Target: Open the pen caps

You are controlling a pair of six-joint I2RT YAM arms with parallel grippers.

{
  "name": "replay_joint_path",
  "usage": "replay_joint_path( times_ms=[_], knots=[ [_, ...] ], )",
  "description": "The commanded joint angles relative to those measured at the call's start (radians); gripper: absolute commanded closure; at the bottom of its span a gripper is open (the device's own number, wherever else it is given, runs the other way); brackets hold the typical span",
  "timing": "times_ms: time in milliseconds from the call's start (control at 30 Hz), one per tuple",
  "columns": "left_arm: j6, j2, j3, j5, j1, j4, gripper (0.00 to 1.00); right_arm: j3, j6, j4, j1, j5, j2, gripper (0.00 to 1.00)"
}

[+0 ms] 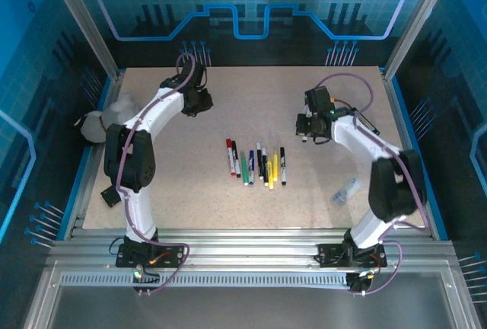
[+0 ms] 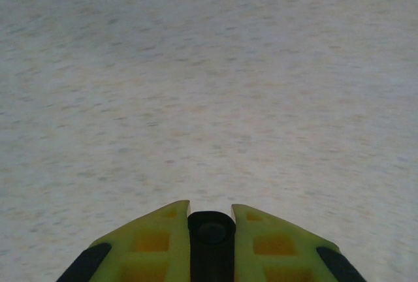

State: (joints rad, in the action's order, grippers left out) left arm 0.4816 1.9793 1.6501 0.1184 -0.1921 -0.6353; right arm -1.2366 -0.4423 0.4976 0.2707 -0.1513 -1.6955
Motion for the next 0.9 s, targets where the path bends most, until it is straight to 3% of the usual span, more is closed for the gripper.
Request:
replay_joint_path(
  times_ms=[0, 367, 867],
  knots=[
    [-0.05, 0.03, -0.033, 0.065, 0.058, -0.041, 1.0, -0.107, 0.066, 0.081, -0.049, -0.094, -0.127, 1.0],
    [-0.101, 0.227, 0.065, 0.122, 0.149, -0.123, 1.0, -0.375, 0.103, 0.183, -0.136, -0.143, -0.391, 1.0],
    [-0.094, 0.372, 0.252, 0.119, 0.166, -0.248, 0.98, -0.495, 0.093, 0.285, -0.174, -0.145, -0.52, 0.98]
  ],
)
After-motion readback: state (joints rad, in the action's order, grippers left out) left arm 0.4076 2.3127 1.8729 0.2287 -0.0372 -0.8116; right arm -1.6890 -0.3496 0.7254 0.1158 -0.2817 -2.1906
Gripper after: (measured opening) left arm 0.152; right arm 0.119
